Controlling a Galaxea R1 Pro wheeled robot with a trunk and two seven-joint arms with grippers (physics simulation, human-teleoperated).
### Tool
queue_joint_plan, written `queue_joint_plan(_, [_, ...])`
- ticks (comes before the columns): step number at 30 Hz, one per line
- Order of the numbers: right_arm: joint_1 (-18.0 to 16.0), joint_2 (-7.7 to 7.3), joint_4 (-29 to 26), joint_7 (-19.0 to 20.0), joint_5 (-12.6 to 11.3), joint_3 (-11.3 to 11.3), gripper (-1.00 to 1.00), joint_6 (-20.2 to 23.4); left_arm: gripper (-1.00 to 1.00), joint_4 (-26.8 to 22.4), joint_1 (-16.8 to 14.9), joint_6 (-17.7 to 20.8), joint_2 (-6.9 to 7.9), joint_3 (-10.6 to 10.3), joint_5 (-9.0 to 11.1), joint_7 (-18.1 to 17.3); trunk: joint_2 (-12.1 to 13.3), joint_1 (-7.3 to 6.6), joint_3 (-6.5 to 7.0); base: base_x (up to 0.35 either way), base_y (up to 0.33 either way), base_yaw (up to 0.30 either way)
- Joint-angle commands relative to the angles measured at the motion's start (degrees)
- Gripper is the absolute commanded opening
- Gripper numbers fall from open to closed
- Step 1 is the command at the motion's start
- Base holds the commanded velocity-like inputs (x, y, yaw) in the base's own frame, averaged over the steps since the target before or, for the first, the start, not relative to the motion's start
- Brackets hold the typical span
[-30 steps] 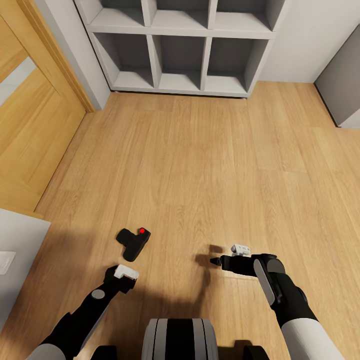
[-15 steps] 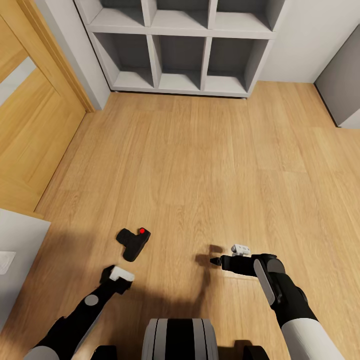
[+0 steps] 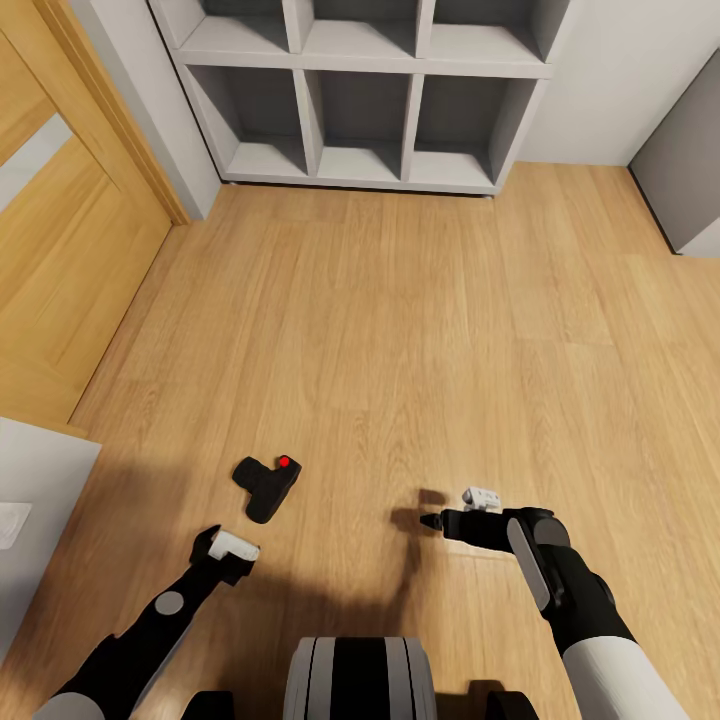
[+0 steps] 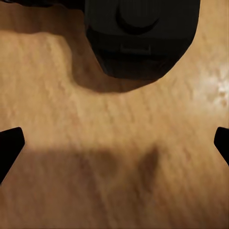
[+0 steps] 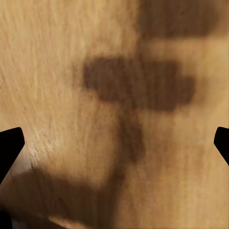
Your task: Attach the digital camera to the camera tripod in the bedroom.
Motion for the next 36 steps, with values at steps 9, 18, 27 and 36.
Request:
queue_joint_plan(9, [0.0, -0.02, 0.0, 0.1, -0.4, -0.1, 1.0, -0.3, 1.0, 0.1, 0.0, -0.6, 0.1, -0.1, -0.7, 0.0, 0.0, -0.01, -0.03, 0.0, 0.0, 0.0])
queue_joint_plan(18, [0.0, 0.0, 0.0, 0.1, -0.4, -0.1, 1.0, -0.3, 1.0, -0.1, 0.0, -0.1, -0.02, -0.1, -0.6, 0.0, 0.0, -0.01, -0.03, 0.0, 0.0, 0.0])
queue_joint_plan(27, [0.0, -0.02, 0.0, 0.1, -0.4, -0.1, 1.0, -0.3, 1.0, -0.3, 0.0, 0.1, -0.19, -0.1, -0.5, 0.0, 0.0, -0.01, -0.03, 0.0, 0.0, 0.0])
queue_joint_plan(36, [0.0, -0.03, 0.0, 0.1, -0.3, 0.0, 1.0, -0.3, 1.0, -0.3, 0.0, 0.1, -0.39, -0.1, -0.1, 0.4, 0.0, -0.01, -0.03, 0.0, 0.0, 0.0])
